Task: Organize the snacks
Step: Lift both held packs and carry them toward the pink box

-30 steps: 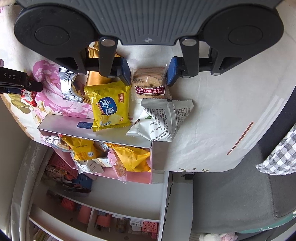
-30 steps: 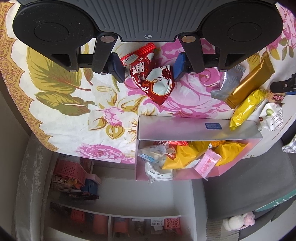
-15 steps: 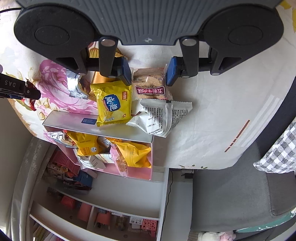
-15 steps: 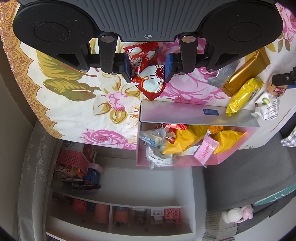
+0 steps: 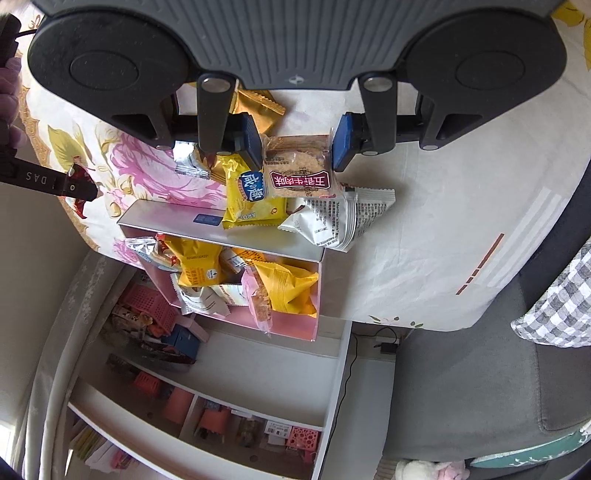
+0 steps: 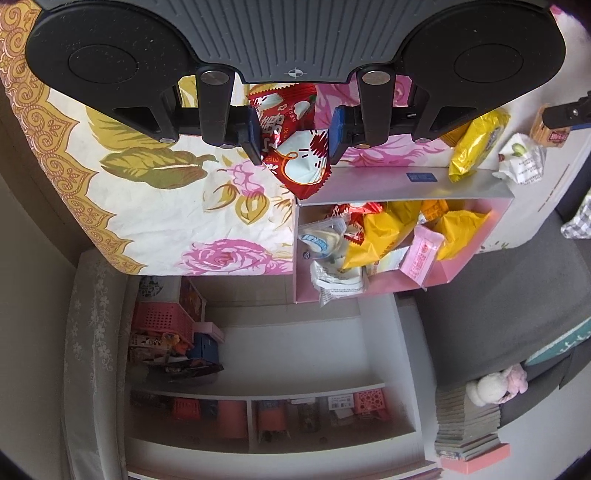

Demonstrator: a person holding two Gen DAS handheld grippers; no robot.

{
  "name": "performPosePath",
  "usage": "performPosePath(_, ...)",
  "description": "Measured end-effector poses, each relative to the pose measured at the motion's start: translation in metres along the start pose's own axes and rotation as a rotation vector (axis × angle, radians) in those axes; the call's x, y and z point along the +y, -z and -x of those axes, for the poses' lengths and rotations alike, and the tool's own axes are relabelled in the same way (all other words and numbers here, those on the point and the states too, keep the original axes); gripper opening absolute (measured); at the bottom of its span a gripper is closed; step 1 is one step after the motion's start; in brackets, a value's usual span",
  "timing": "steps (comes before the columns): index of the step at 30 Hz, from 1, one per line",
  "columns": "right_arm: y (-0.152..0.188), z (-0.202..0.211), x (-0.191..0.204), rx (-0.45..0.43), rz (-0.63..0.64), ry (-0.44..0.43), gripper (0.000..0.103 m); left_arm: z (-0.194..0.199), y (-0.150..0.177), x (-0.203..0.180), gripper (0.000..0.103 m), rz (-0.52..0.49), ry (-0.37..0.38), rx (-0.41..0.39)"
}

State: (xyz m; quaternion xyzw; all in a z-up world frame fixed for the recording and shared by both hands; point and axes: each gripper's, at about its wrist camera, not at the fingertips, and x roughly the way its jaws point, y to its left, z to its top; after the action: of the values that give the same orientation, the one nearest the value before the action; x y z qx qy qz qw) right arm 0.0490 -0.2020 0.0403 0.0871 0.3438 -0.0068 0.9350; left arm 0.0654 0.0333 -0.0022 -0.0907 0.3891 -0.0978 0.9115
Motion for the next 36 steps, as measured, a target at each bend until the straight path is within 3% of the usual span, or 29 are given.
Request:
performPosePath(9, -0.02, -0.001, -0.013, -0.002, -0.176, -0.068, 0.035, 0.0, -0.012, -0.014, 0.037, 0.025, 0.075, -0.022)
performPosePath(18, -0.035, -0.009, 0.014, -0.001, -0.256, -0.15, 0.035, -0.014, -0.038, -0.021, 0.037, 0.055, 0.112, -0.049)
performPosePath(22, -0.039, -0.018, 0.027, 0.011, -0.269, -0.177, 0.035, -0.032, -0.053, -0.019, 0.037, 0.078, 0.097, -0.031)
performPosePath(28, -0.052, -0.044, 0.035, 0.037, -0.327, -0.227, 0.035, -0.065, -0.08, -0.014, 0.037, 0.074, 0.112, 0.067)
performPosePath(36, -0.066, -0.077, 0.045, 0.054, -0.4, -0.277, 0.036, -0.101, -0.084, 0.002, 0.037, 0.072, 0.083, 0.122)
